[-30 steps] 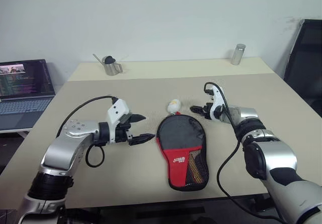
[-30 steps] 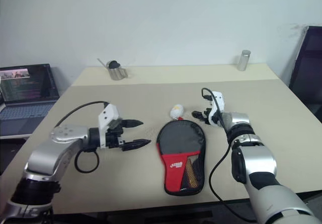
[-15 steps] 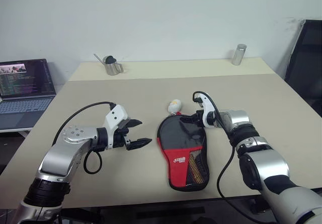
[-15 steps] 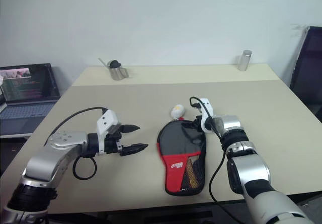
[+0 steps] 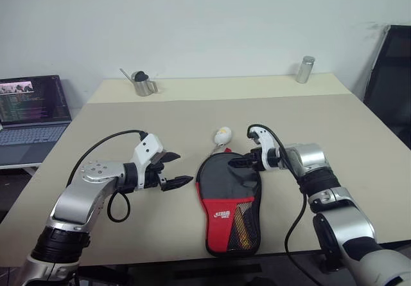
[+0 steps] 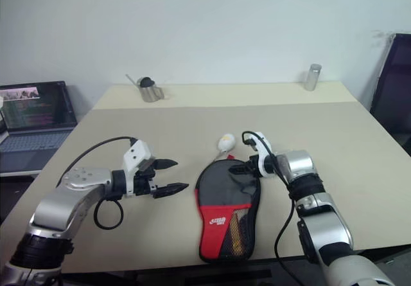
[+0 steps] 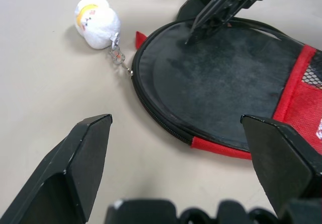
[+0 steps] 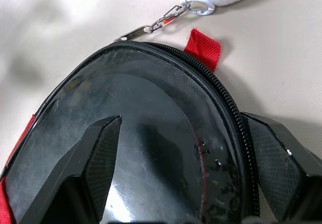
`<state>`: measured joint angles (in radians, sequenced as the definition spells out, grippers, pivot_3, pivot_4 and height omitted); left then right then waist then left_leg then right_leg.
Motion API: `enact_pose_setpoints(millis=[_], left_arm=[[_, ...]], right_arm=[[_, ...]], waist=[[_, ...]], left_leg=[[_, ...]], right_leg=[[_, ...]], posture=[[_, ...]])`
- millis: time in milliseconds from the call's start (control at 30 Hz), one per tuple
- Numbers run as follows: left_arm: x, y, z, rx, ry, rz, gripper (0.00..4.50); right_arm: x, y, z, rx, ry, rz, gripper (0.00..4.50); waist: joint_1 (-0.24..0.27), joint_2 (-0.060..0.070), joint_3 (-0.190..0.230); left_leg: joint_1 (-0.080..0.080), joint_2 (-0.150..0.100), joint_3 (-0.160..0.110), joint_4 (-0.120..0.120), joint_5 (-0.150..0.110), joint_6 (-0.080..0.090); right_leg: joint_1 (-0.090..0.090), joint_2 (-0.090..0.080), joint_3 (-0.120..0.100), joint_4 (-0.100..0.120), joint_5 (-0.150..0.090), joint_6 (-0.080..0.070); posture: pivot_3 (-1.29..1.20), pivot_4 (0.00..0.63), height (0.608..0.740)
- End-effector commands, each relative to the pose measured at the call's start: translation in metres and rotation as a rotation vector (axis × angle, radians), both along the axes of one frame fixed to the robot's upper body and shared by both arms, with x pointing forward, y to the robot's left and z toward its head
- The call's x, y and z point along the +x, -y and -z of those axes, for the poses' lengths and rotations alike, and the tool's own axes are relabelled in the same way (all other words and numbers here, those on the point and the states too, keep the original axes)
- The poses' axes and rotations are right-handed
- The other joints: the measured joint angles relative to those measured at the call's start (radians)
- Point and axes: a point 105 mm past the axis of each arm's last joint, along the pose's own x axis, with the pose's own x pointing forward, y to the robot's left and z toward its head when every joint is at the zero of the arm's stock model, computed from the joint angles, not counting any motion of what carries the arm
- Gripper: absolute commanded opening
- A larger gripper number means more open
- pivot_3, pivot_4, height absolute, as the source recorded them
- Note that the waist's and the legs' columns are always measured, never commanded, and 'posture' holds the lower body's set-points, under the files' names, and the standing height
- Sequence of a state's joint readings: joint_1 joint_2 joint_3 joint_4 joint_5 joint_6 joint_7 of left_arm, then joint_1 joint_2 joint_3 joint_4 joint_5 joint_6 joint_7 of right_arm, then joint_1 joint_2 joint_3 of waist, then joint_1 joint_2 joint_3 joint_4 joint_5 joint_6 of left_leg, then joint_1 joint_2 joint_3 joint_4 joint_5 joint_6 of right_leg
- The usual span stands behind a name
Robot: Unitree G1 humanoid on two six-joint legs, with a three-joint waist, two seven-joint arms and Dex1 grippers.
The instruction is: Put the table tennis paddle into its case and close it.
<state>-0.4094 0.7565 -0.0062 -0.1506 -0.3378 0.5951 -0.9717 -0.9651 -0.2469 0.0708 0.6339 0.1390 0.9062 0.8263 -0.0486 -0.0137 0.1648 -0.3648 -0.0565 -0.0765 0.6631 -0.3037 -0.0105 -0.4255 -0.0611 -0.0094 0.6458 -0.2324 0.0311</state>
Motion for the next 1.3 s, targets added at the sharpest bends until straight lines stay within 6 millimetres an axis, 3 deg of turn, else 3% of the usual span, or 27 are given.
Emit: enact_pose_setpoints(millis=[33,233,333,567,733,967,1133,1300], left_arm=[[0.007,0.009,-0.013,-0.011,0.075,0.016,4.50],[0.008,0.046,-0.031,-0.154,0.091,0.123,4.50],[0.010,0.064,-0.028,-0.179,0.070,0.165,4.50],[0.033,0.090,0.019,-0.109,0.021,0.085,4.50],[0.040,0.099,0.043,-0.091,-0.005,0.050,4.50],[0.040,0.102,0.051,-0.088,-0.023,0.032,4.50],[0.035,0.104,0.052,-0.081,-0.023,0.039,4.50],[0.029,0.103,0.052,-0.079,-0.024,0.036,4.50]], right_arm=[[-0.002,-0.002,0.006,0.007,-0.022,0.004,3.98],[0.010,0.004,-0.035,0.090,0.069,0.008,3.98],[0.010,0.010,-0.056,0.127,0.105,-0.012,3.98],[0.022,0.016,-0.087,0.194,0.173,0.034,3.98],[0.039,-0.004,-0.086,0.219,0.202,0.113,3.98],[0.055,-0.035,-0.062,0.200,0.194,0.275,3.98],[0.060,-0.042,-0.042,0.126,0.215,0.388,3.98],[0.063,-0.044,-0.035,0.110,0.220,0.465,3.98]], waist=[[0.001,0.000,0.000],[0.006,0.000,0.000],[0.009,0.000,0.000],[0.010,0.000,0.000],[0.007,0.000,0.000],[0.010,0.000,0.000],[0.009,0.000,0.000],[0.007,0.000,0.000]], left_leg=[[0.000,0.000,0.000,0.000,0.000,0.000],[0.000,0.000,0.000,0.002,0.000,0.000],[0.000,0.000,0.000,0.002,0.000,0.000],[0.000,-0.001,0.000,0.001,0.000,0.000],[0.000,0.000,0.001,0.002,0.000,0.000],[0.000,-0.001,0.001,0.002,0.000,-0.001],[0.000,-0.001,0.001,0.002,0.001,-0.001],[0.000,-0.001,0.001,0.002,0.001,-0.001]], right_leg=[[0.000,0.000,0.000,0.000,0.000,0.000],[0.000,0.000,0.000,0.002,0.000,0.000],[0.000,0.000,0.000,0.001,0.000,0.000],[0.000,0.000,0.000,0.001,0.000,0.000],[0.000,0.000,0.001,0.002,0.000,0.000],[-0.001,-0.001,0.001,0.002,0.000,0.000],[-0.001,-0.001,0.001,0.002,0.000,0.000],[-0.001,-0.001,0.001,0.002,0.000,0.000]], posture=[[0.00,0.150,0.740],[0.00,0.150,0.740],[0.00,0.150,0.740],[0.00,0.150,0.740],[0.00,0.150,0.740],[0.00,0.150,0.740],[0.00,0.150,0.740],[0.00,0.150,0.740]])
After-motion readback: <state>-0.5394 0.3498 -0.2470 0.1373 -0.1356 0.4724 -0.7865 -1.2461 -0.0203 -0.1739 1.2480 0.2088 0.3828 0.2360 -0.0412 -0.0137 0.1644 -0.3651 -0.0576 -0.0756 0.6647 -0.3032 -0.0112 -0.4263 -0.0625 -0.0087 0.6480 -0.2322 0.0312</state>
